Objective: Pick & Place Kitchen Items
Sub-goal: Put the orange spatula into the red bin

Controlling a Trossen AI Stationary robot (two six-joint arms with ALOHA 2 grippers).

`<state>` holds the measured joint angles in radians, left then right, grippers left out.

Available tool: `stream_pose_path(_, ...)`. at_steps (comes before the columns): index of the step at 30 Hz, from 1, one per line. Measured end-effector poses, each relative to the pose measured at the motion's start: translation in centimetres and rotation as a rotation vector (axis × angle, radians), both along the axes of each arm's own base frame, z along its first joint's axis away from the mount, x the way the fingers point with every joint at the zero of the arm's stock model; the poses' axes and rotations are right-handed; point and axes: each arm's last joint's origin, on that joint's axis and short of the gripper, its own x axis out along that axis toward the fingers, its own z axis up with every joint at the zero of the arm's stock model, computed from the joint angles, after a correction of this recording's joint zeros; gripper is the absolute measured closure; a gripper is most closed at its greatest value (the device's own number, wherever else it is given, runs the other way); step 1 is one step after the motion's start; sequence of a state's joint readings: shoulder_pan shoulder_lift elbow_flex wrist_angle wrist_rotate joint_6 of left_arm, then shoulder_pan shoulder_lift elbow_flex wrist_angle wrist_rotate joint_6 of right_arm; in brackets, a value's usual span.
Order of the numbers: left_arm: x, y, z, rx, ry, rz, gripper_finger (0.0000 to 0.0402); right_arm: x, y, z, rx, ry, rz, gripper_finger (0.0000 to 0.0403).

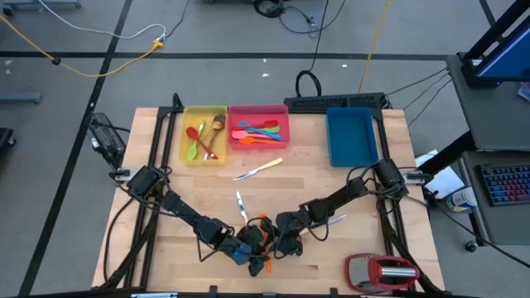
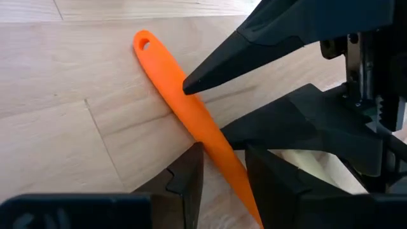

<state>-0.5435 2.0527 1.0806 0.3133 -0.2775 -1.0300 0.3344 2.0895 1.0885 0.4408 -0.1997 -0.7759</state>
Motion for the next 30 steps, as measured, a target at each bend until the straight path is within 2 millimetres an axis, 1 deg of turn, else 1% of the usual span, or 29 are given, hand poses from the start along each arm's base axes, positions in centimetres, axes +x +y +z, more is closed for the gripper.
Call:
stream_pose_path(3,-0.1,-0.1,0.5,-0.003,-0.011,-0.012,0.0229,0.0,0.0,0.0,-0.013,-0.009,0.010,0.0289)
stream_pose_path(11,-0.2,-0.3,0.7,-0.008,-0.013,-0.022,0.0229,0.0,0.0,0.0,-0.009,-0.011,0.012,0.0289)
stream_pose_path(13,0.0,-0.5,1.1,-0.010,-0.059,-0.024,0.0229,0.1,0.0,0.0,-0.005,-0.009,0.008,0.0289)
stream_pose_path(16,0.4,-0.7,2.4,-0.032,-0.137,-0.020,0.0229,0.2,-0.1,0.1,-0.007,-0.015,0.002,0.0289)
stream_pose_path(19,0.4,-0.7,2.2,-0.015,-0.140,-0.023,0.0229,0.1,-0.1,0.1,-0.004,-0.014,0.002,0.0292)
stream_pose_path(22,0.4,-0.7,2.2,-0.010,-0.142,-0.033,0.0229,0.1,-0.1,0.0,0.009,-0.003,-0.008,0.0313)
stream_pose_path(27,0.3,-0.9,2.3,-0.009,-0.144,-0.049,0.0229,0.1,0.1,0.1,0.004,-0.013,0.013,0.0374)
stream_pose_path(30,0.0,-1.3,2.6,-0.010,-0.151,-0.073,0.0229,0.2,0.1,0.2,-0.010,-0.029,0.007,0.0395)
